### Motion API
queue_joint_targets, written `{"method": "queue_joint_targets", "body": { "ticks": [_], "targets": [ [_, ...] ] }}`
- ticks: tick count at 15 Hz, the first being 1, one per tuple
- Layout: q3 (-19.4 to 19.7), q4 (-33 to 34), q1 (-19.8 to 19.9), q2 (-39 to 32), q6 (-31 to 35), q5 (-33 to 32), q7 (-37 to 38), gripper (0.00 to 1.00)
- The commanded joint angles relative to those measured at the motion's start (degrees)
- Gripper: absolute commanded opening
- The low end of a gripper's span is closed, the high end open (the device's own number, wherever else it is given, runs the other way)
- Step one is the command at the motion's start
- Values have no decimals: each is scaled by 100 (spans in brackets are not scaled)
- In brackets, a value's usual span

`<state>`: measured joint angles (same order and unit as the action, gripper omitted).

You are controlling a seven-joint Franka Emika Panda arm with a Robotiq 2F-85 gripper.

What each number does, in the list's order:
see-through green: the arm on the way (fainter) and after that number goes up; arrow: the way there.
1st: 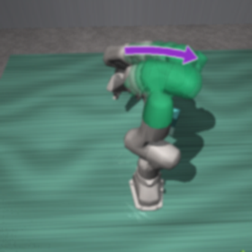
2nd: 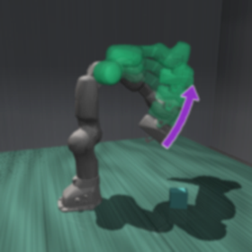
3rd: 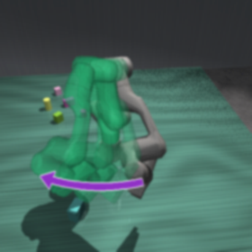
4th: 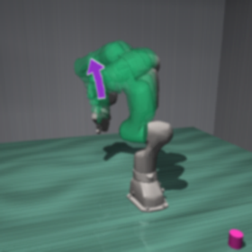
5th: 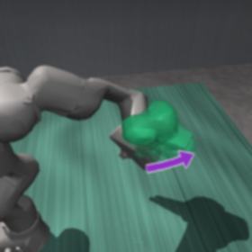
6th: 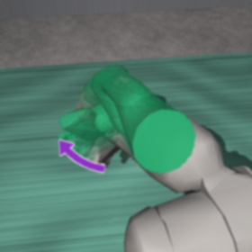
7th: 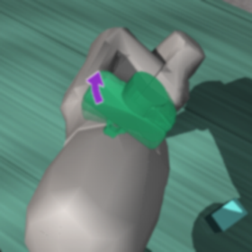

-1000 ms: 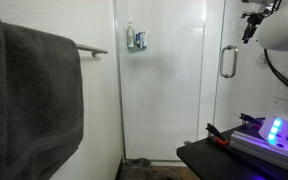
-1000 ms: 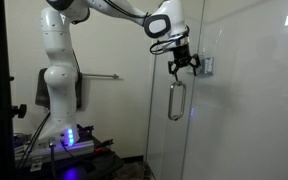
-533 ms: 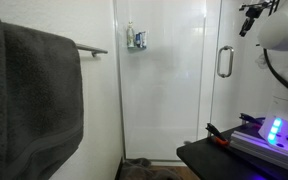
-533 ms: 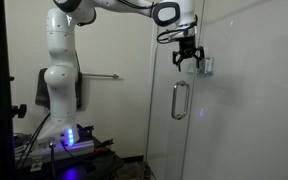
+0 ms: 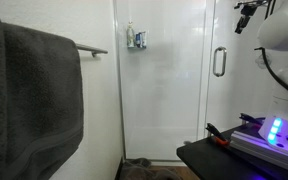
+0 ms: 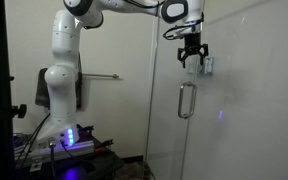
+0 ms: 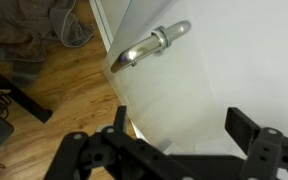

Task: Close the shower door

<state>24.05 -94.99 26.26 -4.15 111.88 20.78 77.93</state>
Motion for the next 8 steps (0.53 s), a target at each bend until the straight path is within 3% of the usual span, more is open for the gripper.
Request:
{"method": "queue_joint_targets", "body": {
  "ticks": [1,7,8],
  "targets": [
    [22,459,48,-465,-457,183,-507,100],
    [9,621,31,-725,-629,-81,-544,100],
    [0,435,6,-634,-310,-14,-499,100]
  ]
}}
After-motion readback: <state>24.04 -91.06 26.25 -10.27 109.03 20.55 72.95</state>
